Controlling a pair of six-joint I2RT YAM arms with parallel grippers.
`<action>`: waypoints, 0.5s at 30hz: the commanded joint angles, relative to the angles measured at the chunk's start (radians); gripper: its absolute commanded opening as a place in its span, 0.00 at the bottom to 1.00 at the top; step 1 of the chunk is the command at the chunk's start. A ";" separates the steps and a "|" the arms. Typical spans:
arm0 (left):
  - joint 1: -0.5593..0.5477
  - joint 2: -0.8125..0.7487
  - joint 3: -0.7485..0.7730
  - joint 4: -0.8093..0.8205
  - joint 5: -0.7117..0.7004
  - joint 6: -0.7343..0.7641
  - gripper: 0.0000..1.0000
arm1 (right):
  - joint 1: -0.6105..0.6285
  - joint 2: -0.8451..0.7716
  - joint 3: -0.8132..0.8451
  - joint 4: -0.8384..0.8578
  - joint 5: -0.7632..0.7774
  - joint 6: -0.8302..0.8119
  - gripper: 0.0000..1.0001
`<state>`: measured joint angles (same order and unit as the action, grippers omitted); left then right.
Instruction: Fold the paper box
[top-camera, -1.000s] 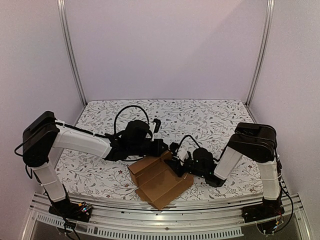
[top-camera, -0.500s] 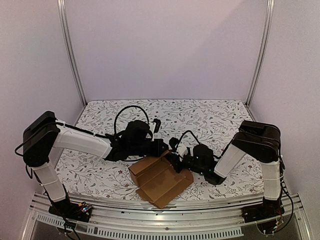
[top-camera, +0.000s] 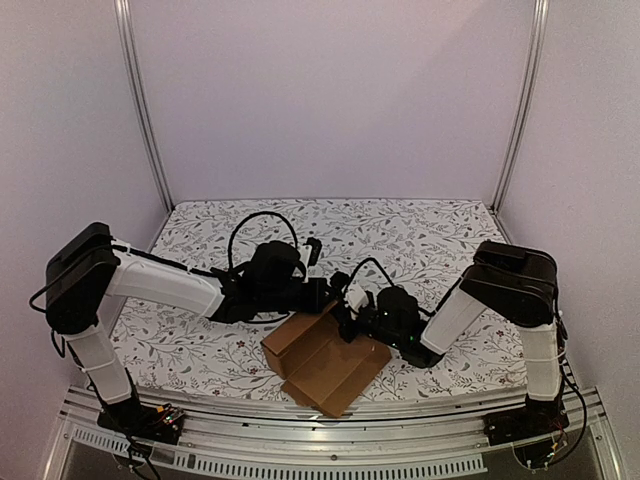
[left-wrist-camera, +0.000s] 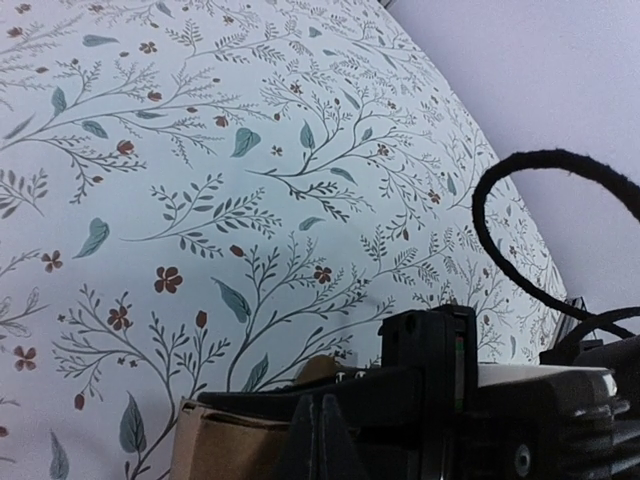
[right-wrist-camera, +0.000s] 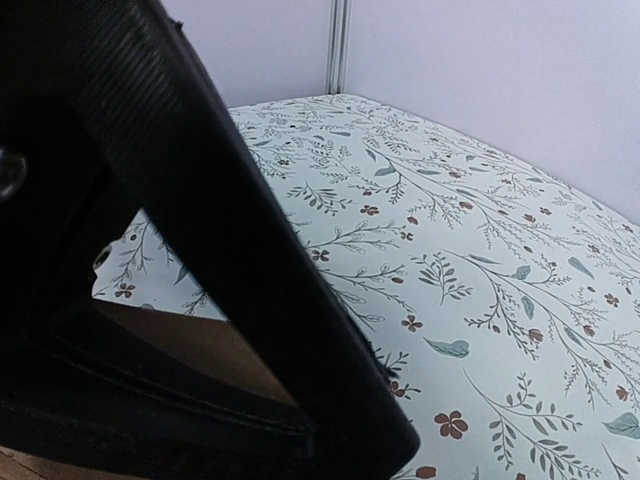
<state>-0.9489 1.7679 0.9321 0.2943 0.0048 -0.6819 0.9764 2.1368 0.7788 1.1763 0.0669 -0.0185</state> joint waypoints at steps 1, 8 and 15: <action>-0.012 0.015 -0.013 -0.029 -0.032 0.001 0.00 | 0.012 0.032 0.001 -0.036 0.031 -0.021 0.02; -0.011 0.012 -0.015 -0.035 -0.040 0.000 0.00 | 0.023 0.033 -0.018 -0.024 0.046 -0.013 0.24; -0.012 0.009 -0.016 -0.035 -0.043 -0.001 0.00 | 0.031 0.046 -0.023 -0.027 0.077 -0.010 0.21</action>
<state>-0.9527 1.7679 0.9321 0.2939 -0.0196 -0.6823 1.0004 2.1509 0.7708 1.1667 0.1078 -0.0307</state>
